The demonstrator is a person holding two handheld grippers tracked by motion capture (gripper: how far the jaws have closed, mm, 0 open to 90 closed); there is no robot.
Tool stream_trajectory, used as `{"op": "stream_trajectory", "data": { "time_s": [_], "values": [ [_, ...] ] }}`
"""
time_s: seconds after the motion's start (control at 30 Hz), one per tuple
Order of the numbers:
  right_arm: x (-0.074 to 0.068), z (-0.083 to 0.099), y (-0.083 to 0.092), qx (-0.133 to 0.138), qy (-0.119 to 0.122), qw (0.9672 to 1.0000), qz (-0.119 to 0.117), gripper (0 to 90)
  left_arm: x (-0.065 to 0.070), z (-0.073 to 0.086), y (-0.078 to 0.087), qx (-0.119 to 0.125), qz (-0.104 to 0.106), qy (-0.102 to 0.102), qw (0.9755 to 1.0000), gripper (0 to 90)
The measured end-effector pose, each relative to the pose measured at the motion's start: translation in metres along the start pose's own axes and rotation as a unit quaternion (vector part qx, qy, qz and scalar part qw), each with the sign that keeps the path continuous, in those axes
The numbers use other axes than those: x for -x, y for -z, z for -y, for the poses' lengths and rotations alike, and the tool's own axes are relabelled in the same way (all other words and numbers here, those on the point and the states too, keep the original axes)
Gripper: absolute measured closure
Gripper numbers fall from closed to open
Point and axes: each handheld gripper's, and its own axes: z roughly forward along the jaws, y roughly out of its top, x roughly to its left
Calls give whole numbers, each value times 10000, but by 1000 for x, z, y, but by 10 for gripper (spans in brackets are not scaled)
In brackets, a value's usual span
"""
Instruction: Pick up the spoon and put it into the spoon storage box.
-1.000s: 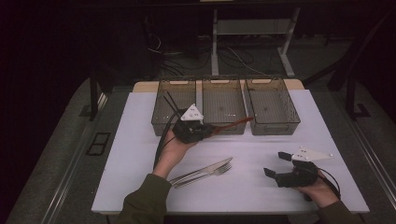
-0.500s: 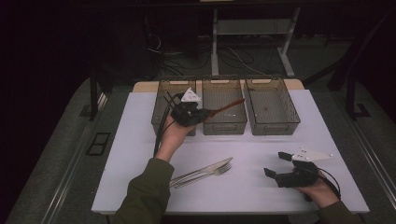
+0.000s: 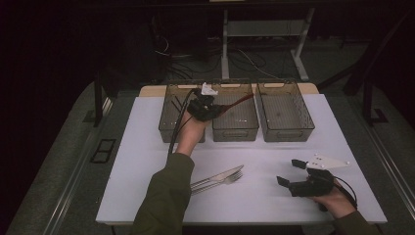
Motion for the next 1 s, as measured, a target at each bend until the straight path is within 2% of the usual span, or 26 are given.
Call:
{"op": "stream_trajectory", "data": {
  "time_s": [0.13, 0.2, 0.37, 0.57, 0.63, 0.9, 1.0],
  "values": [
    [1, 0, 0, 20, -4, 10000, -7, 121, 1, -1, -12, -144, -60, 64, 9999, 809],
    [1, 0, 1, 37, -3, 10000, -8, 121, 2, -2, -17, -277, -124, 23, 9995, 808],
    [1, -1, 3, 65, -18, 10000, -2, 121, 3, 0, -24, -455, -229, 142, 9986, 807],
    [1, -1, 3, 77, -4, 10000, -5, 121, 5, 1, -28, -566, -174, 111, 9982, 805],
    [1, -1, 3, 73, -8, 10000, -7, 121, 5, 1, -29, -625, -178, 36, 9979, 804],
    [1, -1, 3, 78, -3, 10000, -1, 121, 6, 1, -29, -588, -163, -14, 9981, 752],
    [1, -1, 4, 80, -3, 10000, -2, 121, 7, 1, -29, -495, -140, 46, 9987, 724]
  ]
}}
